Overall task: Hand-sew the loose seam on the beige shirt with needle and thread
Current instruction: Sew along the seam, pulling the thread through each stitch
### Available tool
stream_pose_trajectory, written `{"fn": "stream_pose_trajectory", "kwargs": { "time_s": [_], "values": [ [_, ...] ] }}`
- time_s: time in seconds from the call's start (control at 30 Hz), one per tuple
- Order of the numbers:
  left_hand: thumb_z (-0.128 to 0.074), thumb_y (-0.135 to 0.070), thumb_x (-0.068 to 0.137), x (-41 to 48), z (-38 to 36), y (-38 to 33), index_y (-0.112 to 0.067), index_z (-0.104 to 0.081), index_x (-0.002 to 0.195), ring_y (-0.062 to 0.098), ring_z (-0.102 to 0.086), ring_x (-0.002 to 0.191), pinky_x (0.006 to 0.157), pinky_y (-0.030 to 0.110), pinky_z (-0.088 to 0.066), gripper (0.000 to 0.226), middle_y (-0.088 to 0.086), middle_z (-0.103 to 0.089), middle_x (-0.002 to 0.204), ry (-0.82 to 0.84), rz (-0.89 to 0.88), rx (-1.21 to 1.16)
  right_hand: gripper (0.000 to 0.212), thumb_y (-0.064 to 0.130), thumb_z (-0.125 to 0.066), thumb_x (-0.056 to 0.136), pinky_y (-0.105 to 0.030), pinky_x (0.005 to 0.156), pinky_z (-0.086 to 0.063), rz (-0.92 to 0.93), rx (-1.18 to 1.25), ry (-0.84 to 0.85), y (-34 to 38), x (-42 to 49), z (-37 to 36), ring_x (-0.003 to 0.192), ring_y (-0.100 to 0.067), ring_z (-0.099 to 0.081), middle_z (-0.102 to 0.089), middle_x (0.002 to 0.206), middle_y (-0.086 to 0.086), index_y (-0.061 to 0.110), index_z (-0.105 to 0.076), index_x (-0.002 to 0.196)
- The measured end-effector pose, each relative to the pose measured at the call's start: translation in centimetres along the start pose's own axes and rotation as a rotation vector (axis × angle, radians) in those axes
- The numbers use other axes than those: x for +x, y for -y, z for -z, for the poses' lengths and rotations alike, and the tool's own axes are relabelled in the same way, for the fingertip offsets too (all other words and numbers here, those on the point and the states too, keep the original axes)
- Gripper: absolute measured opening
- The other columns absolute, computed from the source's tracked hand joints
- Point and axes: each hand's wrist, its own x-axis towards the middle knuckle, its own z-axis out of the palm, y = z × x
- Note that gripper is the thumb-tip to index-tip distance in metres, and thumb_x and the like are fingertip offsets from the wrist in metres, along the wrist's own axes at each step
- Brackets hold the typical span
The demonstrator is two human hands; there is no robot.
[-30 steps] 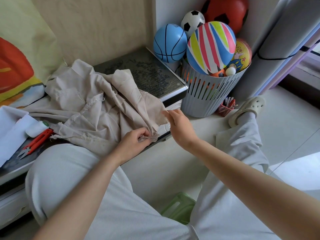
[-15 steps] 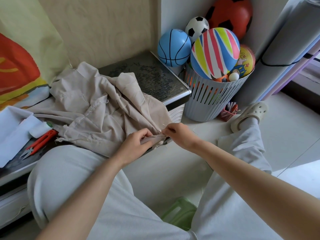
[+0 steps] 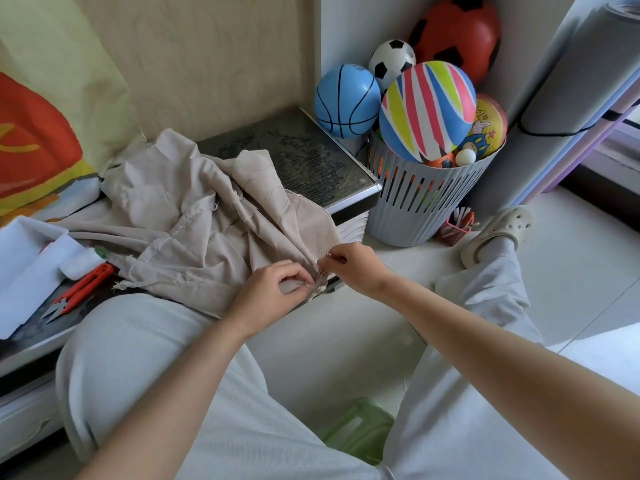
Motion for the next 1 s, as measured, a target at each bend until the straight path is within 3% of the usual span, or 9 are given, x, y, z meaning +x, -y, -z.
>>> {"fn": "stream_pose_trajectory", "kwargs": {
  "time_s": [0.1,0.23,0.33,0.43,0.57,0.67,0.77,0.9,1.0],
  "values": [
    [-0.067,-0.018,0.077,-0.1,0.0,0.0,-0.036,-0.065,0.073,0.002,-0.062,0.082,0.080,0.021,-0.046,0.019,-0.017,-0.063,0.085,0.028,-0.003,0.000,0.024,0.026,-0.055,0.094,-0.019,0.050,-0.034,0.031,0.036,-0.017,0.5,0.4,0.1,0.060,-0.015,-0.047,-0.059,0.074,-0.003,0.013,-0.069,0.080],
    [-0.070,-0.009,0.080,-0.2,0.0,0.2,-0.036,-0.064,0.073,0.001,-0.062,0.082,0.080,0.021,-0.045,0.029,-0.020,-0.062,0.084,0.025,0.005,0.012,0.027,0.026,-0.054,0.095,-0.019,0.054,-0.033,0.065,-0.018,-0.003,1.0,0.7,0.1,0.062,-0.013,-0.047,-0.057,0.071,0.001,0.014,-0.062,0.073],
    [-0.067,-0.019,0.078,-0.2,0.0,0.1,-0.037,-0.062,0.072,0.001,-0.061,0.083,0.079,0.021,-0.046,0.020,-0.020,-0.063,0.084,0.011,0.006,0.023,0.031,0.028,-0.039,0.101,-0.025,0.078,-0.038,0.064,-0.115,0.038,1.2,0.9,0.0,0.093,-0.018,-0.055,-0.061,0.103,-0.006,0.006,-0.062,0.103],
    [-0.069,-0.017,0.081,-0.1,0.1,0.2,-0.033,-0.059,0.070,0.000,-0.059,0.078,0.075,0.022,-0.045,0.022,-0.020,-0.063,0.079,-0.009,0.029,0.033,0.036,0.014,-0.027,0.102,-0.027,0.091,-0.036,0.052,-0.064,-0.095,0.9,0.9,0.2,0.112,-0.026,-0.052,-0.054,0.124,-0.012,0.006,-0.059,0.119],
    [-0.068,-0.024,0.082,-0.1,0.1,0.3,-0.029,-0.059,0.071,0.001,-0.058,0.076,0.075,0.025,-0.044,0.016,-0.019,-0.064,0.076,-0.010,0.041,0.025,0.038,0.003,-0.029,0.099,-0.024,0.074,-0.038,0.125,0.101,-0.253,0.4,0.0,0.8,0.088,-0.019,-0.056,-0.062,0.096,-0.004,0.009,-0.061,0.119],
    [-0.065,-0.029,0.079,0.0,0.1,0.2,-0.025,-0.060,0.073,0.003,-0.059,0.078,0.076,0.026,-0.045,0.009,-0.015,-0.064,0.077,-0.004,0.041,-0.014,0.031,0.003,-0.036,0.098,-0.026,0.074,-0.043,0.204,0.094,-0.152,-0.1,-1.0,0.6,0.076,-0.009,-0.058,-0.071,0.091,0.003,0.012,-0.052,0.122],
    [-0.063,-0.032,0.078,0.0,0.2,0.2,-0.024,-0.060,0.074,0.007,-0.060,0.079,0.077,0.028,-0.045,0.009,-0.014,-0.064,0.076,-0.007,0.043,-0.026,0.011,0.006,-0.044,0.097,-0.020,0.059,-0.042,0.204,0.147,-0.062,-0.7,-1.5,0.1,0.052,0.004,-0.050,-0.072,0.092,0.004,0.015,-0.050,0.098],
    [-0.060,-0.031,0.078,-0.1,0.2,0.4,-0.024,-0.060,0.075,0.002,-0.058,0.078,0.076,0.023,-0.044,0.008,-0.016,-0.063,0.076,-0.012,0.039,-0.030,0.019,0.005,-0.048,0.092,-0.021,0.058,-0.043,0.171,0.096,0.006,-0.9,-1.6,-0.1,0.049,0.002,-0.049,-0.066,0.080,0.004,0.021,-0.056,0.085],
    [-0.060,-0.026,0.081,0.0,0.2,0.6,-0.026,-0.060,0.077,0.002,-0.057,0.078,0.075,0.021,-0.043,0.004,-0.018,-0.063,0.077,-0.007,0.046,-0.050,0.019,0.007,-0.048,0.092,-0.010,0.054,-0.040,0.149,0.024,0.055,-0.9,-1.6,0.0,0.055,0.000,-0.050,-0.065,0.083,0.003,0.021,-0.061,0.091]
  ]
}}
